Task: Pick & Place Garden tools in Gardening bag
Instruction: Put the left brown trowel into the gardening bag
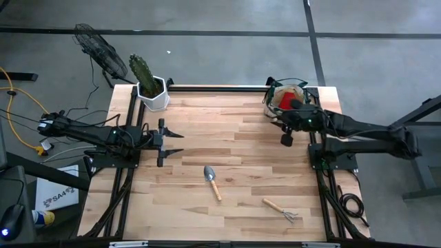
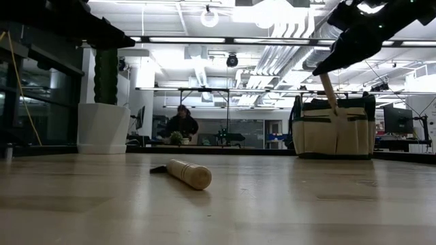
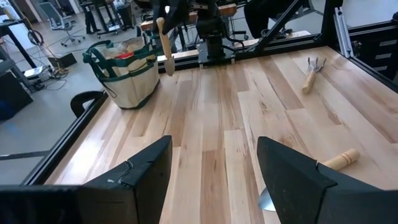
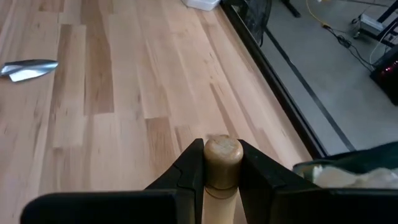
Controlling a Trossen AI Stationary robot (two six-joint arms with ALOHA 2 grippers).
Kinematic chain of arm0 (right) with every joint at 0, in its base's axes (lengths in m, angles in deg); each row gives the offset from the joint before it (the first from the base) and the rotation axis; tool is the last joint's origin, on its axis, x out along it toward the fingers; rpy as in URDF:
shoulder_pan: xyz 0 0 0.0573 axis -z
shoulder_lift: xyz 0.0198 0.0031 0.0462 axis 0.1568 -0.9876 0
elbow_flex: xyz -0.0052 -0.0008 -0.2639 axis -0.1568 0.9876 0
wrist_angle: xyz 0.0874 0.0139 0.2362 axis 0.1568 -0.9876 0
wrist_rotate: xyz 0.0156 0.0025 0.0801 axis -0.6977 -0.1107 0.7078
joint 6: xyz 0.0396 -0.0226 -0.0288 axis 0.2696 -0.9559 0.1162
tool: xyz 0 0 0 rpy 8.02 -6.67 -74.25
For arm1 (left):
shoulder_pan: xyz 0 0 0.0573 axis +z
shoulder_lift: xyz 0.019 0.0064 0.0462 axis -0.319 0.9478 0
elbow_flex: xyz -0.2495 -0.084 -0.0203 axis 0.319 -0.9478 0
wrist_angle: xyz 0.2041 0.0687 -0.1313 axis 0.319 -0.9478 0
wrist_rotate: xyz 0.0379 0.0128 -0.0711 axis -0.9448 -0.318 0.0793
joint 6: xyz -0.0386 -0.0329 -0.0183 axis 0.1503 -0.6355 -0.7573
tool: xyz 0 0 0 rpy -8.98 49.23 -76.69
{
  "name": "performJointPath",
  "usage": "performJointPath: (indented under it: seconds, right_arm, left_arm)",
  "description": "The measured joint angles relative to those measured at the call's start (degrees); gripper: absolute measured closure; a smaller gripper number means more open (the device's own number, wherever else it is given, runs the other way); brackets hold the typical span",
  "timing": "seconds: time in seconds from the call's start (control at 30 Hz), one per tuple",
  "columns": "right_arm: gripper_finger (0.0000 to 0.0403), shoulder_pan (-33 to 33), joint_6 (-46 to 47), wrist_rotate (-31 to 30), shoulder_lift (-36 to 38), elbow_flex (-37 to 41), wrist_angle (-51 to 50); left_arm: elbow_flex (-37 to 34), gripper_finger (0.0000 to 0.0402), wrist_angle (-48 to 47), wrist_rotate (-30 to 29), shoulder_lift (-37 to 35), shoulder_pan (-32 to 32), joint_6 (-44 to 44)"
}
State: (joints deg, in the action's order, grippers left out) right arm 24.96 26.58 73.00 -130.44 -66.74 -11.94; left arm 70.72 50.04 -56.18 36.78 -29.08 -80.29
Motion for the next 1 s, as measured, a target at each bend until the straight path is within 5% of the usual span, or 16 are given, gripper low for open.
performJointPath:
  seconds: [0.37,0.5,1.0]
  right_arm:
    - [0.0345,-0.02,-0.38,2.92,6.49,-0.04,-6.77]
    - [0.0345,-0.02,2.49,-1.23,7.01,-0.04,-13.02]
    - [0.0345,-0.02,-6.08,-6.60,9.59,-0.04,-9.80]
  left_arm:
    - [0.00,0.0172,-0.10,-0.08,0.00,0.00,-1.54]
    - [0.00,0.0172,-0.55,-0.09,0.01,0.00,-1.99]
    - [0.00,0.0172,-0.52,-0.09,0.02,0.00,-1.98]
